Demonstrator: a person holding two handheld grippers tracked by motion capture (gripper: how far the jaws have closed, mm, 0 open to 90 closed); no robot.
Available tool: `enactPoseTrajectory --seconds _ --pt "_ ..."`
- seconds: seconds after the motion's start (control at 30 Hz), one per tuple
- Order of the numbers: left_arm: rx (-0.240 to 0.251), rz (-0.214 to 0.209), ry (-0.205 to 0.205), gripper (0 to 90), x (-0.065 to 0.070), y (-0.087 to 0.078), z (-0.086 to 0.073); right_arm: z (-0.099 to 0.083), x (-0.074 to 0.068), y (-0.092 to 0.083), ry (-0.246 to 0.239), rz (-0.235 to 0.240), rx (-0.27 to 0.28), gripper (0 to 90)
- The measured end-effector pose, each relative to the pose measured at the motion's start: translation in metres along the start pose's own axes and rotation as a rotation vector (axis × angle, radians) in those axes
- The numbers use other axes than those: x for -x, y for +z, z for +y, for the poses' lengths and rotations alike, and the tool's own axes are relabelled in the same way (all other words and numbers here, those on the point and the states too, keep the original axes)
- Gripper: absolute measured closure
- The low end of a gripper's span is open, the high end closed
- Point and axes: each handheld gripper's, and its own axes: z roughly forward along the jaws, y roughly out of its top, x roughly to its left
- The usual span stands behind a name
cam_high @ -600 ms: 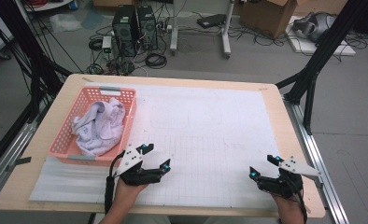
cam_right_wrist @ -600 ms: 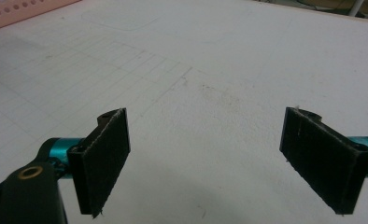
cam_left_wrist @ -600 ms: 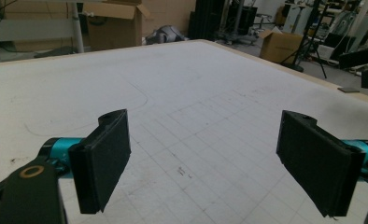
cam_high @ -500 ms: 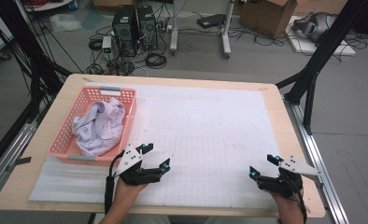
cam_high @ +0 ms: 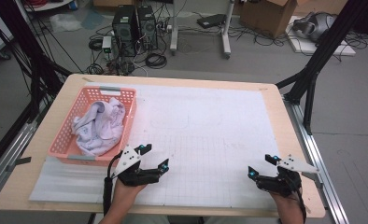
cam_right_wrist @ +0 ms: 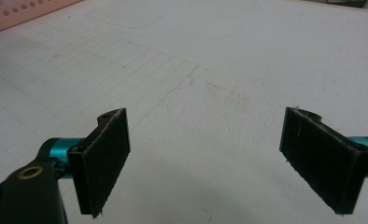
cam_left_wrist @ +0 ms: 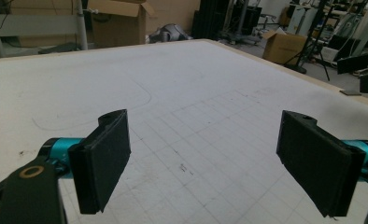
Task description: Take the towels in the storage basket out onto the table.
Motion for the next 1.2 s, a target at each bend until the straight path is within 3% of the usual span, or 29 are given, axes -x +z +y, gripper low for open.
enactPoseTrajectory --seconds 0.27,0.47,0.77,1.2 --pt "-0.016 -0.025 0.008 18.1 -0.002 0.002 -0.001 0.000 0.002 0.003 0.002 0.003 -0.019 14.7" --pt "0.014 -0.029 0.012 18.5 0.000 -0.006 0.006 0.001 -0.003 0.001 -0.011 0.001 -0.014 14.8" --pt "0.032 -0.013 -0.007 18.6 -0.008 -0.014 0.013 0.001 -0.003 0.001 -0.015 0.002 -0.014 14.8" --pt "0.080 0.009 0.018 18.3 -0.014 -0.032 0.052 0.001 -0.005 -0.001 -0.013 -0.002 -0.008 14.7"
